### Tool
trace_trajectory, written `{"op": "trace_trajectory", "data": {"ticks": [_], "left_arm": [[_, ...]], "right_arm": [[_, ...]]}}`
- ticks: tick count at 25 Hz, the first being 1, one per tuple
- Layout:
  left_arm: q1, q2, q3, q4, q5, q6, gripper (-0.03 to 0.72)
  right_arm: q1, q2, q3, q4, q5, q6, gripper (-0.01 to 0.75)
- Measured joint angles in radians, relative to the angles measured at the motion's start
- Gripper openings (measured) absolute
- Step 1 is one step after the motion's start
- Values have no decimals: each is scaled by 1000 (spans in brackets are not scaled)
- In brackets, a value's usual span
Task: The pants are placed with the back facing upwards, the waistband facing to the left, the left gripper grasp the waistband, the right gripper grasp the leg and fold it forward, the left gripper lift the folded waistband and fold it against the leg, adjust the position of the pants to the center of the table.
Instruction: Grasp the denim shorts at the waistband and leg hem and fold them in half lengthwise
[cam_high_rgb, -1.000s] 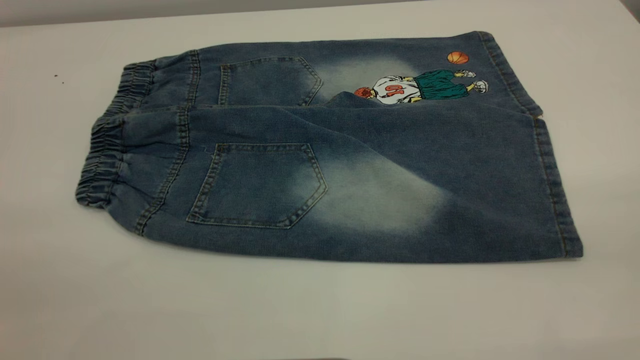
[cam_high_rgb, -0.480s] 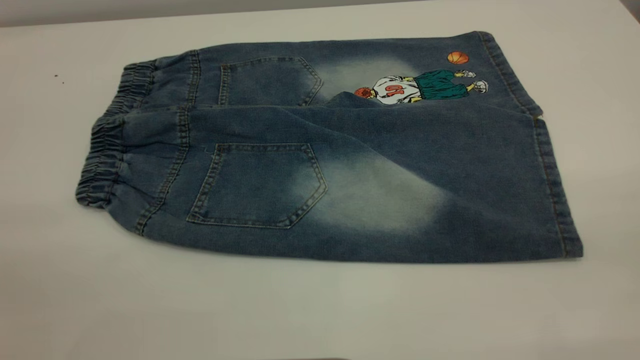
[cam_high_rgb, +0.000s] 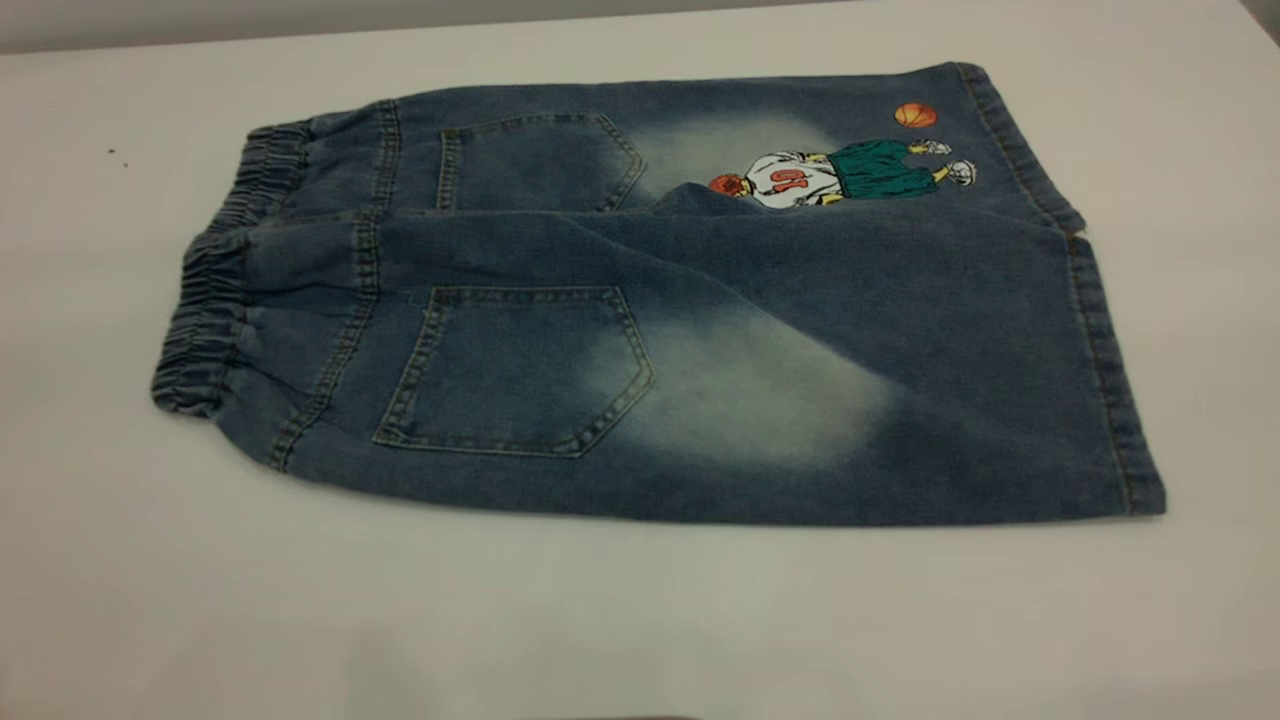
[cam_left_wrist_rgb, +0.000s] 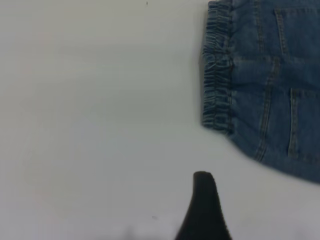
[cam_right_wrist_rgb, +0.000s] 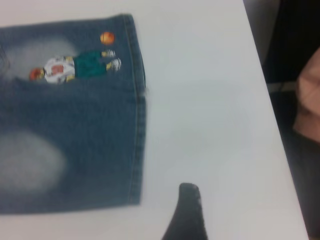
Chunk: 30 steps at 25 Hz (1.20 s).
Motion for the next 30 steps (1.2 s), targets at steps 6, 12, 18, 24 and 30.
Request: {"op": "trace_trajectory", "data": {"ticks": [6, 12, 18, 24, 30], "left_arm": [[0, 337, -29, -7, -137, -97, 510], [0, 680, -90, -15, -195, -100, 510], [0, 955, -111, -15, -327, -100, 510], [0, 1137, -116, -15, -497, -100, 510], [-18, 1258, -120, -15, -596, -100, 510]], "right_arm": [[0, 162, -26, 4, -86, 0, 531], [0, 255, -26, 26, -152, -7, 531], [0, 313, -26, 78, -162, -60, 531], [0, 371, -26, 142, -172, -119, 531], [0, 413, -26, 187, -179, -158, 531]]}}
